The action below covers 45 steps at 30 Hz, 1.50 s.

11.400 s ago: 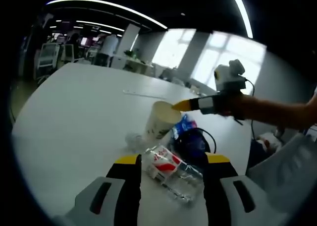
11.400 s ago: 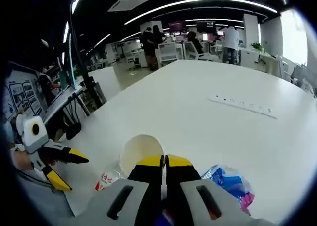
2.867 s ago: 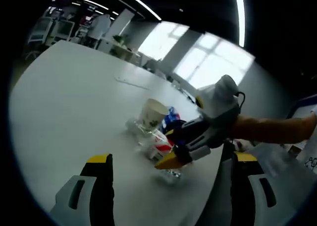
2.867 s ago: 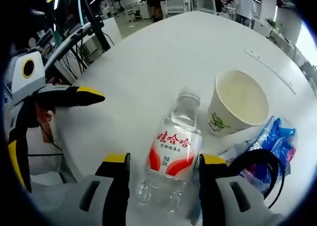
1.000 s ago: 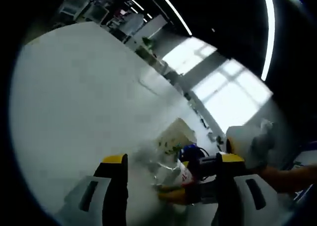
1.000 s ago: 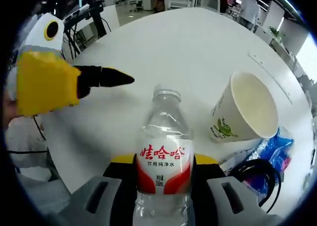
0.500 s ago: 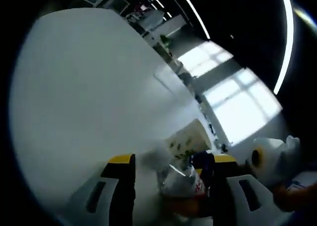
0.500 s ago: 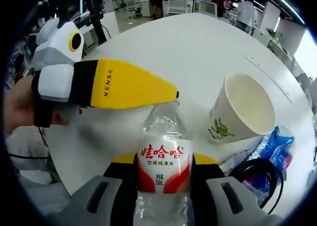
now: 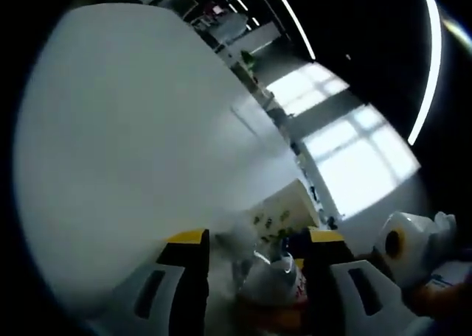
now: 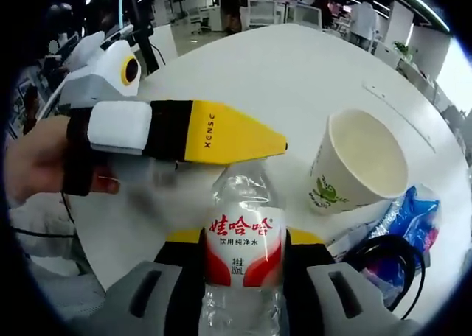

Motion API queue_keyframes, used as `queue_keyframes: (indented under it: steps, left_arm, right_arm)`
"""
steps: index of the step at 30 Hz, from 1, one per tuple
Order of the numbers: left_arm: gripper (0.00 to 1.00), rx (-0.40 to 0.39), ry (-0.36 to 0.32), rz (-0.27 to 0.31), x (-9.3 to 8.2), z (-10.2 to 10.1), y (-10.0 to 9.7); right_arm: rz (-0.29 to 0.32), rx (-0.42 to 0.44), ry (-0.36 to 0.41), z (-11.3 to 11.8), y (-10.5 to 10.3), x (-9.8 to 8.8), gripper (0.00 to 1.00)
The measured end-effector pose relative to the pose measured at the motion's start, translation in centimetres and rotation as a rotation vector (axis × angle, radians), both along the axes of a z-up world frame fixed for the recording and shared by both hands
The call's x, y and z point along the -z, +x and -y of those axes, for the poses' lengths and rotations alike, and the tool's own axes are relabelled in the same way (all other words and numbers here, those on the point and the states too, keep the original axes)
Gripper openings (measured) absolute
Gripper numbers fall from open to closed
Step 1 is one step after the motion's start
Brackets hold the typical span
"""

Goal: Arrange the tabletop items into an orderly group along one side of the table until the central work area is clear of visible clutter.

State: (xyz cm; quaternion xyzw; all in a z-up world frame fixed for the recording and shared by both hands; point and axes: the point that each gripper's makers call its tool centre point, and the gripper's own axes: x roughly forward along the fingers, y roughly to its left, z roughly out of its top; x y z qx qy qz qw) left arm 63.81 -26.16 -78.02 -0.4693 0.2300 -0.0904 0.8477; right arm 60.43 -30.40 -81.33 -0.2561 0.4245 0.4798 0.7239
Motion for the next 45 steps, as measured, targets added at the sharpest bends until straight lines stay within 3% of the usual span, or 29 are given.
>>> queue_keyframes:
  steps: [21,26,33,45]
  left_arm:
    - [0.25,-0.032,-0.008,-0.017,1.0,-0.7,0.3]
    - [0.21,-0.066,-0.055,-0.045,1.3,-1.0,0.4]
    - [0.21,-0.057,-0.057,-0.050,1.1,-0.9,0.1]
    - [0.20,-0.036,0.020,-0.002,-0.8,-0.8,-0.4]
  right_arm:
    - [0.000,0.013,0.060,-0.2,-0.9,-0.9,0.36]
    - [0.011,0.019,0.075,-0.2,-1.0,-1.0,0.36]
    - [0.018,0.016,0.079,-0.2,-1.1,-1.1,0.35]
    - [0.023,0.031,0.105,-0.2,-1.5,-1.8,0.35]
